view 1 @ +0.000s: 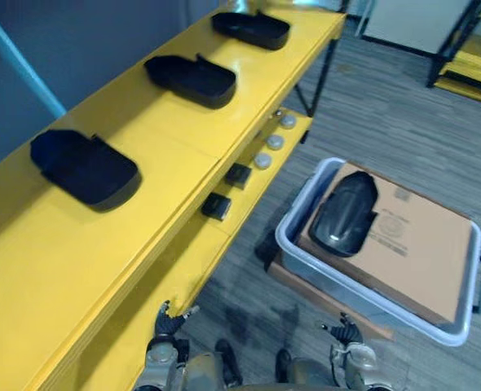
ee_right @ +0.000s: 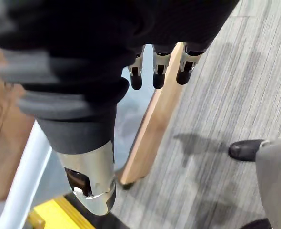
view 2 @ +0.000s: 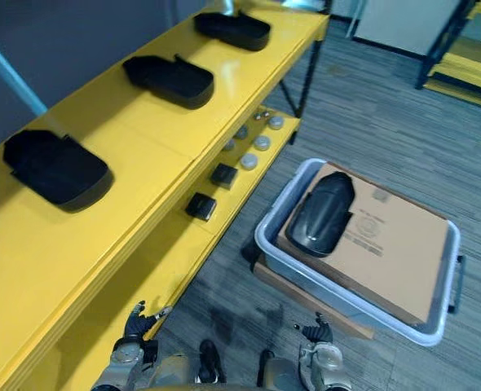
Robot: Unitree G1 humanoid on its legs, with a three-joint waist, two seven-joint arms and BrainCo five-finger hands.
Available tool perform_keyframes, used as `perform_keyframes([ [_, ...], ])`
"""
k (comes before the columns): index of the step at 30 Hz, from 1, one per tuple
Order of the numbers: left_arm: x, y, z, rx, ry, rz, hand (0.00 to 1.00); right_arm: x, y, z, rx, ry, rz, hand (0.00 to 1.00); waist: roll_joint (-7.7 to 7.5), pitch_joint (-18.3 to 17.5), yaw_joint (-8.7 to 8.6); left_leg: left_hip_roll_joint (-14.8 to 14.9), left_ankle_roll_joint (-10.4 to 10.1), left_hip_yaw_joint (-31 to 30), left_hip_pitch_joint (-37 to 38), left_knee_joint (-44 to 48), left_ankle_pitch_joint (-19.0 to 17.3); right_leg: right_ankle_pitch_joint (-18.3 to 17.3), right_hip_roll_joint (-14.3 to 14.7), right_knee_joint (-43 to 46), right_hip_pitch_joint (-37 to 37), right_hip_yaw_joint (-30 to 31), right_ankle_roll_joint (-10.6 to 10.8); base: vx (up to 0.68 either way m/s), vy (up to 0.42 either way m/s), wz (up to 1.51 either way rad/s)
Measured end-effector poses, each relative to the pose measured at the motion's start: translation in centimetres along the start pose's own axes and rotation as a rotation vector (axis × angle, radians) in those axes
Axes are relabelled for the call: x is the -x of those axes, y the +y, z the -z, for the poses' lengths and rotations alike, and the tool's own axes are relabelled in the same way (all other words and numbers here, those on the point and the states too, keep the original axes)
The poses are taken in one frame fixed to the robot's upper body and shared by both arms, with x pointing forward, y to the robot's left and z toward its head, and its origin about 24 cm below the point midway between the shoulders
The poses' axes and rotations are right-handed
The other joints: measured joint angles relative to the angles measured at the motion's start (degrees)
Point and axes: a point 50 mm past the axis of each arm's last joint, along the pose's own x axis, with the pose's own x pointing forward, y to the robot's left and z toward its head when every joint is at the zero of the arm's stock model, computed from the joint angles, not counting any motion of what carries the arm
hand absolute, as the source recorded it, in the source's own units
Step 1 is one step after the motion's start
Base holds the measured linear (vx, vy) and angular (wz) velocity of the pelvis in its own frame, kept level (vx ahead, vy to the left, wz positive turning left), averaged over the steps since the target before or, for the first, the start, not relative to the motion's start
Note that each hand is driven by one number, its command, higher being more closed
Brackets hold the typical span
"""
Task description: Walk over and take plastic housings, then place them on the shelf
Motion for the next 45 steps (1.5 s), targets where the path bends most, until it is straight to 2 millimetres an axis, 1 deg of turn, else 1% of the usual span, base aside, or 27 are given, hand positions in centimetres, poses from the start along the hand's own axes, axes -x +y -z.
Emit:
perform_keyframes([
  [2, 0.2, -0.5, 0.4, 0.008, 0.016, 0.009, 0.00, 0.0, -0.2, 0.2, -0.010, 0.007, 0.010, 0.00, 0.06, 0.06, 0.34, 1.41, -0.25, -1.42, 0.06, 3.12, -0.19, -0.27, 1.77, 1.85, -1.12, 4.59, 0.02, -0.04, -0.089, -1.11],
  [3, 0.4, -0.6, 0.7, 0.012, 0.025, 0.013, 0.00, 0.0, -0.3, 0.2, -0.012, 0.007, 0.017, 0.00, 0.18, 0.10, 0.50, 1.34, -0.25, -4.03, 0.04, 4.53, -0.20, -0.28, 2.37, 2.61, -1.33, 6.78, -0.06, 0.02, -0.044, -1.36],
  [4, 0.6, -0.9, 1.0, 0.019, 0.035, 0.020, 0.00, -0.1, -0.6, 0.0, -0.018, 0.003, 0.029, 0.00, 0.67, 0.12, 0.42, 0.65, -0.33, -9.32, -1.10, 6.96, -0.50, -0.23, 3.01, 3.38, -1.31, 9.44, -0.54, 0.03, 0.021, -1.31],
  [5, 0.7, -1.4, 1.0, 0.031, 0.040, 0.030, 0.00, 0.0, -1.0, 0.4, -0.032, 0.017, 0.041, 0.00, 0.98, 0.21, 0.24, -1.10, -1.85, -16.65, -2.01, 8.54, -2.44, -0.06, 3.42, 3.63, -1.34, 11.69, -1.17, 0.04, 0.062, -1.12],
  [6, 0.8, -1.6, 1.1, 0.036, 0.042, 0.035, 0.00, 0.1, -1.4, 0.6, -0.030, 0.022, 0.051, 0.00, 1.55, 0.14, 0.27, -2.27, -2.44, -19.80, -2.12, 8.69, -3.15, 0.00, 3.63, 3.66, -1.29, 12.88, -1.50, 0.03, 0.186, -1.12],
  [7, 0.9, -1.8, 1.0, 0.034, 0.041, 0.046, 0.00, 0.0, -2.3, 0.8, -0.036, 0.029, 0.076, 0.00, 2.74, 0.03, 0.02, -5.46, -2.82, -25.92, -2.67, 8.11, -3.72, -0.03, 3.75, 3.85, -1.32, 15.28, -1.42, 0.02, 0.201, -0.87],
  [8, 0.8, -1.8, 1.0, 0.035, 0.039, 0.047, 0.00, 0.1, -2.6, 0.9, -0.047, 0.032, 0.085, 0.00, 3.04, 0.02, 0.02, -6.50, -2.82, -28.01, -2.71, 7.11, -3.71, -0.16, 3.75, 4.11, -1.37, 16.14, -1.08, 0.02, 0.260, -0.96],
  [9, 0.8, -1.8, 1.0, 0.039, 0.039, 0.046, 0.00, 0.2, -3.0, 1.2, -0.063, 0.042, 0.103, 0.00, 3.79, -0.19, 0.09, -8.12, -2.80, -31.15, -2.18, 4.17, -3.56, -0.85, 4.16, 5.15, -1.77, 17.56, -0.07, 0.01, 0.182, -0.61],
  [10, 0.8, -1.6, 1.0, 0.038, 0.041, 0.045, 0.00, 0.2, -3.1, 1.4, -0.067, 0.049, 0.109, 0.00, 3.97, -0.16, 0.18, -8.22, -1.18, -31.00, -1.82, 3.98, -4.27, -1.39, 4.43, 5.90, -2.23, 18.29, 0.42, 0.01, 0.217, -0.70],
  [11, 0.6, -0.9, 1.1, 0.031, 0.042, 0.033, 0.00, 0.5, -2.7, 2.0, -0.093, 0.065, 0.103, 0.00, 3.43, -0.65, 0.50, -8.71, -0.91, -28.74, -0.82, 3.03, -4.42, -2.27, 3.64, 6.94, -2.26, 19.38, 1.06, 0.01, 0.173, -0.44],
  [12, 0.6, -0.5, 1.2, 0.026, 0.044, 0.027, 0.00, 0.8, -2.1, 2.7, -0.110, 0.085, 0.094, 0.00, 2.58, -1.16, 0.25, -9.20, -0.83, -27.68, -0.81, 2.30, -4.45, -2.53, 2.59, 6.44, -2.22, 19.43, 1.66, 0.03, 0.156, -0.35],
  [13, 0.5, -0.4, 1.2, 0.025, 0.044, 0.023, 0.00, 0.9, -1.9, 3.0, -0.119, 0.095, 0.090, 0.00, 2.18, -1.43, 0.28, -9.53, -0.62, -27.32, -0.60, 1.86, -4.35, -2.48, 2.12, 6.36, -2.22, 19.52, 2.01, 0.10, 0.136, -0.09],
  [14, 0.5, -0.2, 1.3, 0.019, 0.046, 0.020, 0.00, 1.2, -1.5, 3.5, -0.163, 0.110, 0.091, 0.00, 1.50, -1.86, 0.10, -10.37, 0.31, -26.95, -0.21, 0.44, -3.76, -2.30, 0.98, 5.32, -2.11, 19.58, 2.65, 0.11, 0.110, -0.05],
  [18, 0.6, -0.2, 1.8, 0.016, 0.072, 0.023, 0.00, 1.3, -2.0, 3.5, -0.234, 0.100, 0.113, 0.00, 1.50, -2.65, 0.15, -11.22, 1.51, -25.35, 2.64, -3.38, -2.93, -1.56, -0.57, 2.47, -0.18, 20.56, 3.84, 0.14, 0.081, -0.16],
  [21, 0.6, -0.3, 1.7, 0.017, 0.069, 0.024, 0.00, 1.3, -2.4, 3.3, -0.293, 0.093, 0.138, 0.00, 1.45, -3.24, 0.12, -11.30, 1.57, -24.22, 5.65, -5.86, -2.61, -1.45, -1.16, 1.25, 1.34, 19.11, 3.99, 0.17, 0.019, -0.17],
  [23, 0.6, -0.3, 1.8, 0.017, 0.073, 0.023, 0.00, 1.3, -2.7, 3.4, -0.328, 0.091, 0.156, 0.00, 1.36, -3.29, 0.15, -11.02, 1.57, -22.95, 7.29, -7.29, -2.61, -1.42, -1.12, 0.52, 1.84, 19.37, 4.01, 0.10, 0.011, -0.32],
  [24, 0.6, -0.3, 2.0, 0.017, 0.082, 0.023, 0.00, 1.3, -2.8, 3.3, -0.334, 0.086, 0.162, 0.00, 1.37, -3.44, 0.19, -10.67, 1.56, -21.80, 7.83, -7.79, -2.61, -1.13, -0.84, 0.44, 1.62, 19.49, 4.43, 0.08, 0.007, -0.46],
  [28, 0.8, -0.5, 2.8, 0.023, 0.123, 0.024, 0.00, 1.3, -3.1, 3.3, -0.341, 0.089, 0.189, 0.00, 1.79, -3.92, 0.19, -9.40, 1.57, -17.93, 9.67, -8.99, -2.61, 1.26, 0.05, -0.95, 1.87, 18.52, 5.12, 0.07, 0.003, -0.59],
  [34, 0.6, -0.6, 2.6, 0.024, 0.124, 0.029, 0.00, 1.4, -4.6, 3.2, -0.361, 0.072, 0.252, 0.00, 1.90, -4.46, -0.08, -9.95, 1.61, -17.08, 11.21, -8.95, -2.58, 3.37, -1.39, -4.85, 4.29, 14.35, 4.68, 0.02, 0.026, -0.19],
  [36, 0.7, -0.6, 2.6, 0.023, 0.125, 0.029, 0.00, 1.4, -5.3, 1.3, -0.376, -0.015, 0.279, 0.00, 1.86, -4.46, -0.10, -10.61, 2.06, -17.85, 11.10, -8.93, -2.28, 3.49, -2.10, -5.23, 4.52, 12.50, 4.49, -0.03, 0.025, 0.14],
  [37, 0.7, -0.7, 2.7, 0.022, 0.126, 0.031, 0.00, 1.4, -5.8, -0.1, -0.385, -0.078, 0.295, 0.00, 1.85, -4.46, -0.15, -10.94, 2.32, -18.12, 10.83, -8.94, -1.99, 3.49, -2.49, -5.34, 4.48, 12.07, 4.49, -0.05, 0.014, 0.23],
  [39, 0.8, -0.5, 3.1, 0.019, 0.135, 0.028, 0.00, 1.9, -7.2, -4.0, -0.389, -0.256, 0.333, 0.00, 1.73, -4.53, -0.12, -11.33, 2.74, -19.23, 10.41, -9.08, -1.73, 3.48, -2.68, -5.11, 4.09, 10.83, 4.49, -0.07, 0.005, 0.23],
  [40, 0.9, -0.5, 3.1, 0.018, 0.137, 0.027, 0.00, 2.0, -7.4, -5.0, -0.389, -0.299, 0.341, 0.00, 1.65, -4.56, -0.02, -11.33, 2.77, -19.38, 10.33, -9.13, -1.71, 3.48, -2.70, -4.98, 3.74, 10.60, 4.49, -0.09, -0.007, 0.13],
  [42, 1.4, -0.4, 4.2, 0.010, 0.165, 0.029, 0.00, 3.0, -8.0, -9.1, -0.372, -0.479, 0.360, 0.00, 1.48, -4.60, 0.05, -11.37, 2.92, -19.80, 9.95, -9.61, -1.39, 3.47, -3.00, -4.73, 3.14, 9.54, 4.48, -0.10, -0.020, 0.09],
  [43, 1.6, -0.4, 4.5, 0.009, 0.173, 0.029, 0.00, 3.3, -8.1, -10.1, -0.369, -0.520, 0.361, 0.00, 1.37, -4.70, 0.09, -11.41, 2.77, -19.80, 9.70, -9.72, -1.22, 3.47, -3.05, -4.67, 2.76, 9.46, 4.47, -0.11, -0.038, 0.05],
  [44, 1.8, -0.3, 5.0, 0.007, 0.185, 0.029, 0.00, 4.1, -8.1, -11.8, -0.359, -0.602, 0.367, 0.00, 1.31, -4.74, 0.07, -11.42, 2.81, -19.98, 9.38, -10.43, -0.65, 3.58, -3.09, -4.63, 2.23, 9.04, 4.32, -0.11, -0.053, 0.15],
  [45, 1.8, -0.3, 5.0, 0.007, 0.186, 0.029, 0.00, 4.8, -8.1, -12.9, -0.349, -0.664, 0.363, 0.00, 1.13, -4.79, 0.03, -11.48, 2.68, -20.81, 9.29, -11.47, 0.09, 3.75, -3.17, -4.54, 1.74, 8.14, 4.07, -0.11, -0.061, 0.23],
])
